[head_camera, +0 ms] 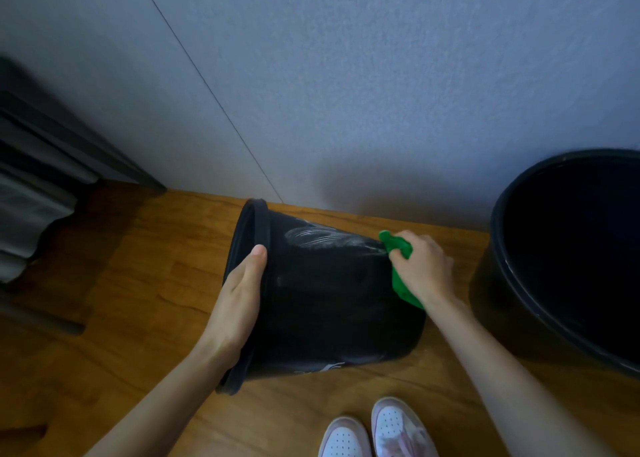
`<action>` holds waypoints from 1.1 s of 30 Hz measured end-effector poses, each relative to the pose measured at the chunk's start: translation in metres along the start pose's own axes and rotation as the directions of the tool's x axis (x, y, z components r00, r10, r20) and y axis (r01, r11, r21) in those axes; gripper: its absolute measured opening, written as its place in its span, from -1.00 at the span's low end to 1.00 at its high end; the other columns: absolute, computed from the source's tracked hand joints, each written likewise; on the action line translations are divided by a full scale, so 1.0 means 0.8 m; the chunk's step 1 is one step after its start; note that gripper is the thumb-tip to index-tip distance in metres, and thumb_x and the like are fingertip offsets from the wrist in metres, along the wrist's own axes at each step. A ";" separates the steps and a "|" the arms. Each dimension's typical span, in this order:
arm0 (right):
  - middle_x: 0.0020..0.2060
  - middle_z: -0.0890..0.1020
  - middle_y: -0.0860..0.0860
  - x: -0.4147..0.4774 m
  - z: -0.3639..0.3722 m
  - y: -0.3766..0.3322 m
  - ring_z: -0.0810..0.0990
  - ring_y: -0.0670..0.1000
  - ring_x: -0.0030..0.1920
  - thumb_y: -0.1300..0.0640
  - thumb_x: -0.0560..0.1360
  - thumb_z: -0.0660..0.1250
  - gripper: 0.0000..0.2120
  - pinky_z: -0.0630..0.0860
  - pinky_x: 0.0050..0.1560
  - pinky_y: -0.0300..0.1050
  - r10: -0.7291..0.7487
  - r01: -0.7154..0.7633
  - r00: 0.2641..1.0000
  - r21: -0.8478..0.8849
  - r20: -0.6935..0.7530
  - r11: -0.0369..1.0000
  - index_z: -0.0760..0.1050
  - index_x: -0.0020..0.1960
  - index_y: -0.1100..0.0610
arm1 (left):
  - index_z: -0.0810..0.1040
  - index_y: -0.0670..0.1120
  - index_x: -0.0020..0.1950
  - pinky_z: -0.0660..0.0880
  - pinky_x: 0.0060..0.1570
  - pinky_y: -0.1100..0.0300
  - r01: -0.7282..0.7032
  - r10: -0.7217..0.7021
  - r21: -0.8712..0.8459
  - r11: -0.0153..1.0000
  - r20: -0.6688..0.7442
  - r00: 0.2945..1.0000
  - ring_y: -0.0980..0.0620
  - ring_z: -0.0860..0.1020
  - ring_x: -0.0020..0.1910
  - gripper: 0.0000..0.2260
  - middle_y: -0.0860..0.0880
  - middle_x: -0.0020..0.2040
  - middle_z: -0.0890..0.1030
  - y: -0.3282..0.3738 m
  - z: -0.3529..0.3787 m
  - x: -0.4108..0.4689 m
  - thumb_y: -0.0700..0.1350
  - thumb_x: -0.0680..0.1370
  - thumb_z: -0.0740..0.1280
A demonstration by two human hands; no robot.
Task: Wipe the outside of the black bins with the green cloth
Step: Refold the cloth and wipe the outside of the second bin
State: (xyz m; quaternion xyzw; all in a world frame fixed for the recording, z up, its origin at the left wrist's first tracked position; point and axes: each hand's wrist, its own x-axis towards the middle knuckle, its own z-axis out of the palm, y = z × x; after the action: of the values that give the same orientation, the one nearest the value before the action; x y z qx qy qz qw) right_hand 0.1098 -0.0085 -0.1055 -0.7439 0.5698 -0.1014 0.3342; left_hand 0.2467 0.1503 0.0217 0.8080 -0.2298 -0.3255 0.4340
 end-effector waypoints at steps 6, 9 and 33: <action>0.09 0.51 -0.01 -0.070 -0.003 -0.105 0.50 0.11 0.07 0.04 0.45 0.28 -0.70 0.37 -0.01 -0.11 -0.285 0.306 0.950 0.212 -0.128 0.928 0.51 0.19 -0.05 | 0.57 0.07 -0.05 0.41 -0.04 0.26 -0.025 0.024 0.037 0.999 0.031 0.999 0.20 0.57 -0.04 -0.63 0.04 -0.06 0.64 -0.005 0.000 0.003 0.13 0.61 -0.01; 0.18 0.43 -0.05 -0.103 -0.002 -0.153 0.37 0.02 0.17 -0.02 0.52 0.19 -0.67 0.27 -0.02 -0.21 -0.343 0.372 0.928 0.281 -0.149 0.885 0.42 0.27 -0.05 | 0.57 -0.02 -0.04 0.40 -0.15 0.31 -0.068 0.066 0.061 0.996 0.035 0.997 0.24 0.58 -0.19 -0.63 0.01 -0.14 0.63 -0.001 0.003 0.004 0.06 0.63 0.00; 0.08 0.53 0.06 -0.080 0.015 -0.046 0.57 0.13 -0.04 0.18 0.39 0.35 -0.66 0.36 -0.12 -0.20 -0.271 0.311 0.929 0.136 -0.250 0.941 0.53 0.16 0.03 | 0.52 0.12 -0.10 0.40 -0.06 0.27 -0.022 0.020 0.055 0.998 0.022 1.000 0.18 0.54 -0.04 -0.66 0.12 -0.08 0.60 0.011 0.007 0.005 0.11 0.62 -0.02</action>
State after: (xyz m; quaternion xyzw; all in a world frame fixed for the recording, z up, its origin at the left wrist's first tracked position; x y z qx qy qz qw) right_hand 0.1238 0.0597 -0.0770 -0.7718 0.4762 -0.2839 0.3112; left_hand 0.2447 0.1399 0.0256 0.8137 -0.2518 -0.3231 0.4124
